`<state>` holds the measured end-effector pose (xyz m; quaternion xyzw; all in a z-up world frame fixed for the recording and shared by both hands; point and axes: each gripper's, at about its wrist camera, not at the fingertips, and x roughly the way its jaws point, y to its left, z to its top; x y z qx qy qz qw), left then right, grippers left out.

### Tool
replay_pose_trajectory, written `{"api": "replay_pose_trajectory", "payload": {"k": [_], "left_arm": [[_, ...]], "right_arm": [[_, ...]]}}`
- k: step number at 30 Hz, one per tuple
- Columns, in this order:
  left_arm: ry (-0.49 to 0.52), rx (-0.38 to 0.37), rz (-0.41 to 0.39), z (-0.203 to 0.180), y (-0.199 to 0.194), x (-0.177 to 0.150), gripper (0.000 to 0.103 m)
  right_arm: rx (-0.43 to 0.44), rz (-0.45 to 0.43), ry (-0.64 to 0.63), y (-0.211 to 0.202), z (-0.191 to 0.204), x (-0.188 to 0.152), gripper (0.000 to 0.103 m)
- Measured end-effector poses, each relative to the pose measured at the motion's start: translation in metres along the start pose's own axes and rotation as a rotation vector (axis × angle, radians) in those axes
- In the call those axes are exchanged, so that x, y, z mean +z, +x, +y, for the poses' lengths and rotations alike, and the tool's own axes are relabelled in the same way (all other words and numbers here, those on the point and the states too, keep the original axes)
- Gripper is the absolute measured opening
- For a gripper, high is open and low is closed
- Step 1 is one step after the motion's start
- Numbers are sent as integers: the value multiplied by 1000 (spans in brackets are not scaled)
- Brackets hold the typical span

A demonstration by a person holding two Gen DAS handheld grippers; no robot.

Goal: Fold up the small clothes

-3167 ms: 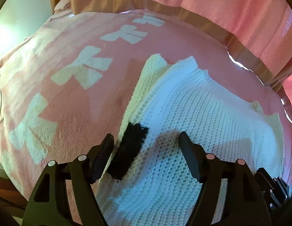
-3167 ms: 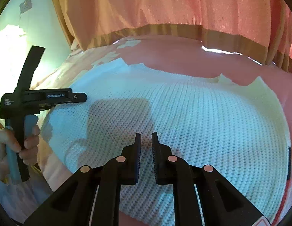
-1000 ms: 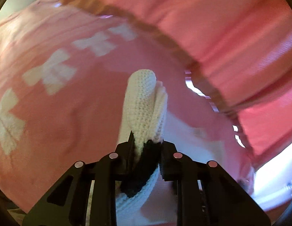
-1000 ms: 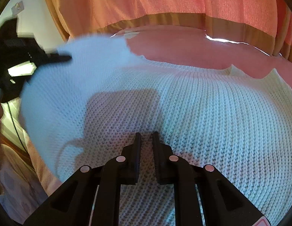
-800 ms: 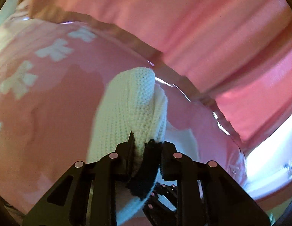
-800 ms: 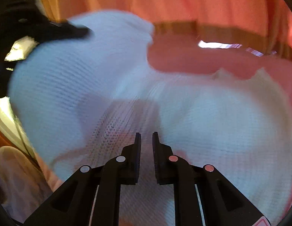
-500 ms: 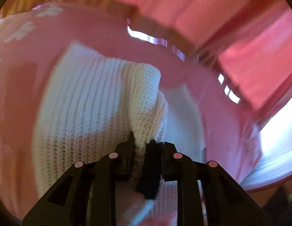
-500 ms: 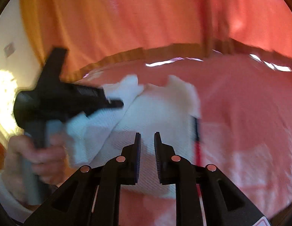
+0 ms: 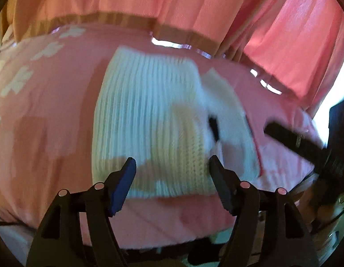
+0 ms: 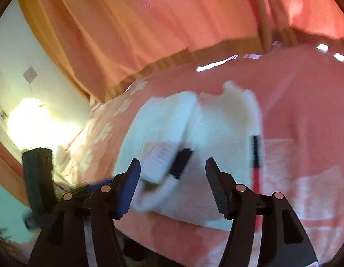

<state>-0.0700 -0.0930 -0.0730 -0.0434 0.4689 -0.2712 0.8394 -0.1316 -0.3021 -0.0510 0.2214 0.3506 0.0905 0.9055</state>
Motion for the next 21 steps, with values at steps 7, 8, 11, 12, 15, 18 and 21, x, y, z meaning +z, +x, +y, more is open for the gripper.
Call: {"api": "replay_pose_trajectory", "payload": {"k": [7,8,11,12,15,18,21], "left_arm": [[84,19,21,-11,27,-10,56],[84,18,21,-11,28,-10,56],[84,19,17,-9,30,-11,56],[85,21,16,-9,29,-12,56],[59,6,-2,-6,18,-11,57],[-9,-72,-19,3,-6,-8,61],[-50,-77,-66,14,-31,1,65]], "right_arm": [[52,150,138,57,-6,-4,61],[50,173,154,66,-7,-6,62],[85,194,200,82,-7,-9,61],[91,189,198,85,-4,-10,57],[63,169,153,86,3,-9,17],[47,67,102,60,10,6,14],[4,-42,39,18,11,23,14]]}}
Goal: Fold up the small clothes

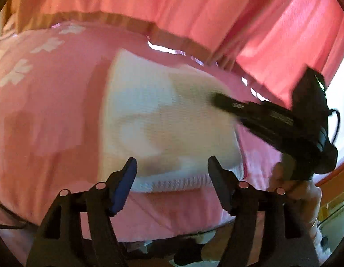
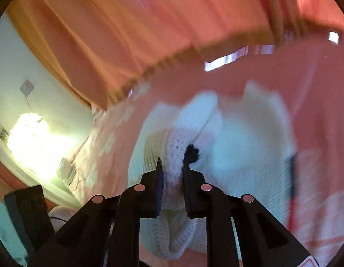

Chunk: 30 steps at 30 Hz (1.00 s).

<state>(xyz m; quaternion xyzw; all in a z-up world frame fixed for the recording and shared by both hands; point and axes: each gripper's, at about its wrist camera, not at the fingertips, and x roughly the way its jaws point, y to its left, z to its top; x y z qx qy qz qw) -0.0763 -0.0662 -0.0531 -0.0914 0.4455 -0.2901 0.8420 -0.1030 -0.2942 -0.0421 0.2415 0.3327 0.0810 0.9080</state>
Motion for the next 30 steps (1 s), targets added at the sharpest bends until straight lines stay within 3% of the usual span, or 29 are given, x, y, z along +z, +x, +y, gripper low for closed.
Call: {"api": "replay_pose_trajectory", "payload": {"k": [2,4,7,9,11,14,17,19,20,23,25,27,28,30], "left_arm": [[19,47,-21,2,-5,5,66],[30,116,-25,5,0,6,69],[-14,128,22,13,20,0,69],[-34,128,49,14,32,-4,69],[-54,119,69,11,40,-9,69],[-73,84,81,8,44,-11,71],[-80,79,80,4,46,-11,72],[-78,90,78,0,48,-12,74],[-77,97,77,-1,48,-11,74],[-72,98,72,-4,46,-11,74],[-61,109,62,-7,43,-10,80],[-42,133,58,-9,44,-11,83],[-35,142,62,-10,47,-12,83],[-28,156,81,-10,55,-15,83]], "right_arm": [[-84,-12,-24,-14,-13,1,15],[-138,42,20,-8,-38,-6,17],[-176,164,112,17,-74,-28,24],[-148,140,119,13,-69,-28,30],[-168,101,68,5,-59,-25,52],[-162,71,81,3,-59,-23,59],[-93,127,152,23,-70,-24,58],[-57,144,152,28,-71,-23,20],[-51,140,148,27,-68,-21,18],[-80,-3,40,-10,-44,-11,16],[-94,-59,9,-27,-38,-8,17],[-148,-5,10,-16,-50,-11,19],[-178,74,39,0,-64,-17,21],[-149,135,136,15,-83,-29,24]]}}
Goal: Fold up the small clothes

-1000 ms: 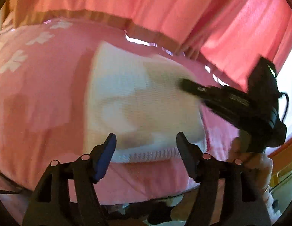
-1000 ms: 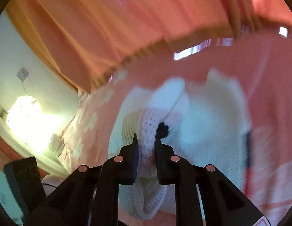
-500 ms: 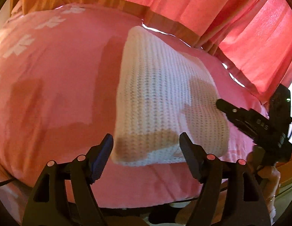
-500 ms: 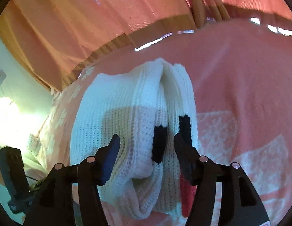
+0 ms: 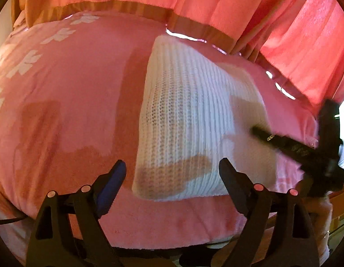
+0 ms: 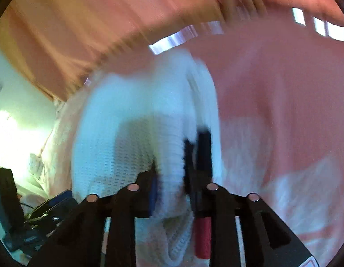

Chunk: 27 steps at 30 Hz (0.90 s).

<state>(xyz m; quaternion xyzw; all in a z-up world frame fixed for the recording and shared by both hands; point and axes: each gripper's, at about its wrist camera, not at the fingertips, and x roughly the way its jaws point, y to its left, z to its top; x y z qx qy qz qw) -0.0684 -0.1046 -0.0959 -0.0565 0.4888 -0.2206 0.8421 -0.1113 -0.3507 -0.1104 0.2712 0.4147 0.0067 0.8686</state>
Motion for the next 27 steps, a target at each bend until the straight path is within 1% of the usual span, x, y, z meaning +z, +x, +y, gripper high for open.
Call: {"api": "replay_pose_trajectory", "payload": {"k": [1,2,4,6,7,8,10,12,13,14,15,16,17,18,19,20,21,22,23,24,25,27], "left_arm": [[-4,3,6,1,2,-1,83],[-12,4,12,2,4,-2,83],[-14,-6,18,3,2,-5,83],[4,-12,18,2,-2,-7,83],[16,-15,25,2,-3,-10,83],[22,-17,31,2,-3,-11,83],[34,-27,48,1,0,-16,83],[46,-18,54,0,6,-20,84],[50,-14,58,0,10,-21,83],[56,-22,65,0,14,-22,77],[65,-18,72,-1,17,-21,55],[79,2,77,-1,18,-20,46],[81,5,75,1,16,-18,33],[61,-30,81,4,11,-14,25],[43,-52,86,8,5,-10,25],[42,-56,87,10,1,-9,25],[61,-43,88,9,-2,-8,25],[79,-21,93,9,0,-10,25],[87,-8,103,9,4,-12,25],[84,11,124,11,13,-15,25],[75,25,126,12,18,-18,28],[91,45,119,8,14,-20,32]], "right_arm": [[16,-20,9,-7,1,0,25],[13,-39,-5,-16,6,0,27],[-1,-125,-55,-47,16,-6,29],[11,-147,-77,-67,20,-20,40],[14,-146,-69,-70,18,-30,47],[17,-135,-57,-71,16,-37,47],[50,-85,-17,-61,12,-56,47],[70,-48,6,-50,12,-67,47],[59,-42,2,-44,13,-69,42],[51,-41,-5,-40,15,-69,19],[48,-44,-9,-37,14,-67,14],[50,-52,-1,-37,13,-64,13],[63,-80,14,-44,12,-61,12],[68,-105,17,-52,12,-60,12],[73,-136,13,-63,13,-59,12],[70,-167,-3,-76,16,-59,12],[64,-172,-13,-79,16,-60,12],[42,-156,-24,-75,14,-62,12],[3,-122,-24,-65,8,-66,12],[-39,-81,-16,-50,1,-72,12],[-69,-44,-7,-34,-6,-77,12],[-49,-59,26,-36,-9,-79,13]]}}
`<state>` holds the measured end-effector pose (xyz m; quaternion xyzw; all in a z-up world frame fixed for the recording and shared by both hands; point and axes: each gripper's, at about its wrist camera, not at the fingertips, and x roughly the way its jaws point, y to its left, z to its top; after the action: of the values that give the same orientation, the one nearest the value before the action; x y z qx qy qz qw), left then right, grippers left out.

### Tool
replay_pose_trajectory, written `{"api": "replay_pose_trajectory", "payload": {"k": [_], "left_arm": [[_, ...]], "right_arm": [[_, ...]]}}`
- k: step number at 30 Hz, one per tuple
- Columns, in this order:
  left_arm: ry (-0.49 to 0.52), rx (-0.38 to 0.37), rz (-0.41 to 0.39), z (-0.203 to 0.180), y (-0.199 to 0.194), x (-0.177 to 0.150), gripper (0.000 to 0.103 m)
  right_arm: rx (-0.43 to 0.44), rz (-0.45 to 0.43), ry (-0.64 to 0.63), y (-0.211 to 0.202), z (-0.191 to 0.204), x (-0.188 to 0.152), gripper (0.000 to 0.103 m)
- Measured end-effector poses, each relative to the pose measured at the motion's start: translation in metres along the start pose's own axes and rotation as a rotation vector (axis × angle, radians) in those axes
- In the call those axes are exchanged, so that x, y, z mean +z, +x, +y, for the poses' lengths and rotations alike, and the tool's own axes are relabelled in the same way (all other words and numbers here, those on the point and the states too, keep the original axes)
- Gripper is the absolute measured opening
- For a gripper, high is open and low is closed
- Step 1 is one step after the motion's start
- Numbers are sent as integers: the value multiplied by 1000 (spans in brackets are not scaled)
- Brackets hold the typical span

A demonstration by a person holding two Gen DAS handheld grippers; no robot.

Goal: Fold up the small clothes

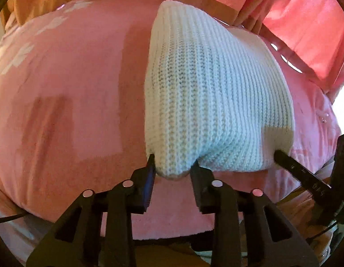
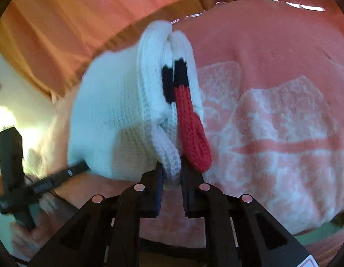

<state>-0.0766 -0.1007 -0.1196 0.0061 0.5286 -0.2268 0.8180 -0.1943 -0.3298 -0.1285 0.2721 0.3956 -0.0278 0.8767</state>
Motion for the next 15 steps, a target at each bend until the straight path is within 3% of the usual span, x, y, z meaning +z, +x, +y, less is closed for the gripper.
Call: {"api": "replay_pose_trajectory", "payload": {"k": [4,8,9,12,15], "left_arm": [[-1,-41,-29,-2,-32,2,33],[2,-50,-153,-8,-67,24,57],[16,-55,-187,-14,-71,36,58],[54,-17,-224,-27,-65,59,58],[77,20,-201,-35,-41,77,58]], "right_arm": [[18,-50,-23,-28,9,5,17],[-4,-159,-135,-55,41,21,18],[-4,-173,-157,-57,48,26,18],[-8,-209,-243,-47,72,52,18],[8,-196,-266,-37,78,69,18]]}}
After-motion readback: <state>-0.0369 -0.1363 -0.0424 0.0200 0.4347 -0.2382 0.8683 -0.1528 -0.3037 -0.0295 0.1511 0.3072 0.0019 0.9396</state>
